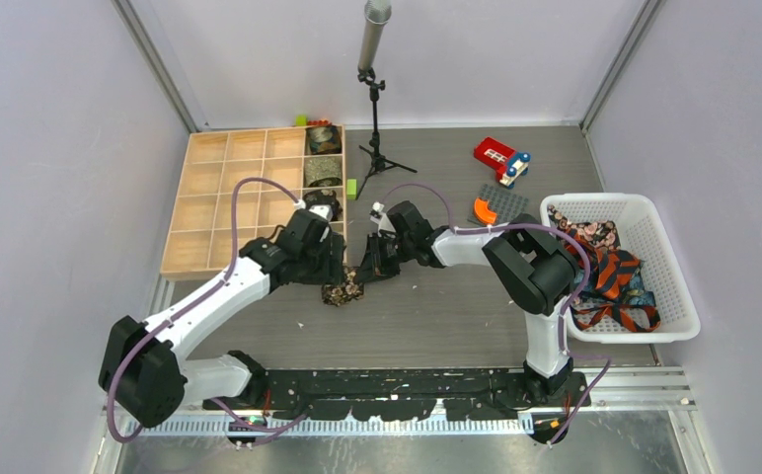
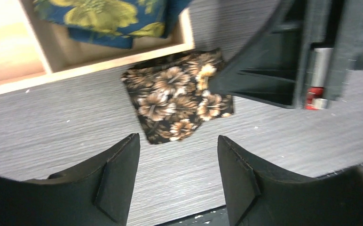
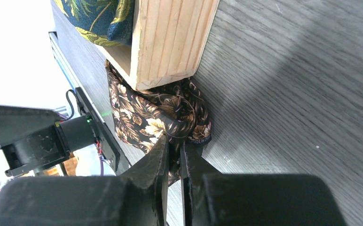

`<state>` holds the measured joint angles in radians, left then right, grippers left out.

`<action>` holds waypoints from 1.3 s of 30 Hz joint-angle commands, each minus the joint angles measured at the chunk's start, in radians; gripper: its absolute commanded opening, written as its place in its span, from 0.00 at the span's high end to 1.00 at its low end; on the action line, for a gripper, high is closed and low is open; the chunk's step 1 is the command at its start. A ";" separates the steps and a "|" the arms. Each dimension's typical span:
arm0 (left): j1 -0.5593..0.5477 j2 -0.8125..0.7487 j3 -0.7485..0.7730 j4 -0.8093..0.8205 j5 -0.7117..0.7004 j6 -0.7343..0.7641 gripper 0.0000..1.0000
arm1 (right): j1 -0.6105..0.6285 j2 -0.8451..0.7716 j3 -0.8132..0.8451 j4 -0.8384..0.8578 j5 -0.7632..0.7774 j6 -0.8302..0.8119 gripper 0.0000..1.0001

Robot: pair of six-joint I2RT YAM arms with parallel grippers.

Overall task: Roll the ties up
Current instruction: Roll the tie at the center of the board.

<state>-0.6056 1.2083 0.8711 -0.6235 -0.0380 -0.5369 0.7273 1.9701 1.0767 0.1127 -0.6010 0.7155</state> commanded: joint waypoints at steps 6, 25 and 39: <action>0.080 -0.057 -0.156 0.101 -0.001 0.002 0.19 | 0.016 -0.009 -0.031 0.070 0.006 0.058 1.00; 0.368 0.013 -0.430 0.619 0.561 -0.156 0.32 | 0.029 -0.068 -0.042 0.048 0.032 0.092 1.00; 0.367 0.026 -0.453 0.741 0.644 -0.246 0.73 | 0.061 -0.098 0.026 -0.011 0.074 0.126 1.00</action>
<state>-0.2356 1.2446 0.4107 0.0269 0.5343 -0.7444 0.7582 1.9396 1.0481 0.1246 -0.5362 0.8276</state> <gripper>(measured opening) 0.301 0.148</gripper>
